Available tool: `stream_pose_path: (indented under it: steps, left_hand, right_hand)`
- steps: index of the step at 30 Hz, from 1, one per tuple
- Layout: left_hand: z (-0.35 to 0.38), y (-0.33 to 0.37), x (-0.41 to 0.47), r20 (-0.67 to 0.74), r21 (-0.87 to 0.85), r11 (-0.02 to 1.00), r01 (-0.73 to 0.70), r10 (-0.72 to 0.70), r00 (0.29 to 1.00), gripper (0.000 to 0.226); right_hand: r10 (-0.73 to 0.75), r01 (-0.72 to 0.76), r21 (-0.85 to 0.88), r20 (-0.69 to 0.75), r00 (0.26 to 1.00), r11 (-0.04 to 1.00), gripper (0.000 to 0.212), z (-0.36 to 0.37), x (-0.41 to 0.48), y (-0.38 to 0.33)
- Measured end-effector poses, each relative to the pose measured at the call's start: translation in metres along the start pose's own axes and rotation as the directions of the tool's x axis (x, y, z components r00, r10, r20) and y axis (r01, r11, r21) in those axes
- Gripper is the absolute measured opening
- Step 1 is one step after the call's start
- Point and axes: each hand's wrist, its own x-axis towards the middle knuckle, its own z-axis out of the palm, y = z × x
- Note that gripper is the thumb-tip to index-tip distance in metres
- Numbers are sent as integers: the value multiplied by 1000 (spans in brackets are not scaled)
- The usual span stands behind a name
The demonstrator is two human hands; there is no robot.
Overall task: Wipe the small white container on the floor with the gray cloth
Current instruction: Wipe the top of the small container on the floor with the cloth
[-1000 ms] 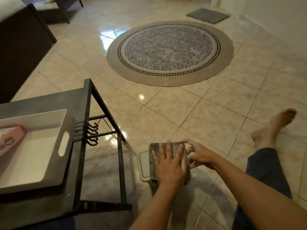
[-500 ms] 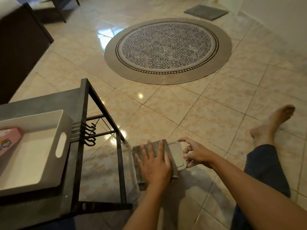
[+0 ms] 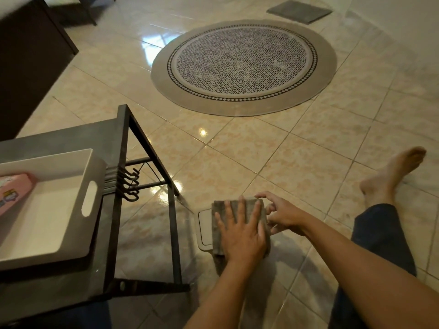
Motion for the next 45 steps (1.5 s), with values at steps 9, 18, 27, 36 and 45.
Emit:
stream_pose_path:
  steps: [9,18,27,36,45]
  left_hand:
    - [-5,-3,-12,14,-29,992,123,-123,992,64]
    - [-5,-24,-11,-48,-49,975,219,-221,974,60]
    - [-12,-33,12,-25,-31,977,211,-211,977,59]
    - [-11,-6,15,42,17,998,61,-62,997,56]
    - [-1,-9,-15,-29,-48,992,120,-122,992,63]
  right_hand:
    - [22,-22,9,-8,1000,1000,67,-1,1,-3]
    - [9,-9,-17,-11,1000,1000,67,0,0,-3]
    - [-4,2,-31,-45,999,1000,68,5,1,3]
    - [8,-8,-2,-34,999,1000,69,5,2,3]
    - [-3,4,24,-45,999,1000,68,7,1,3]
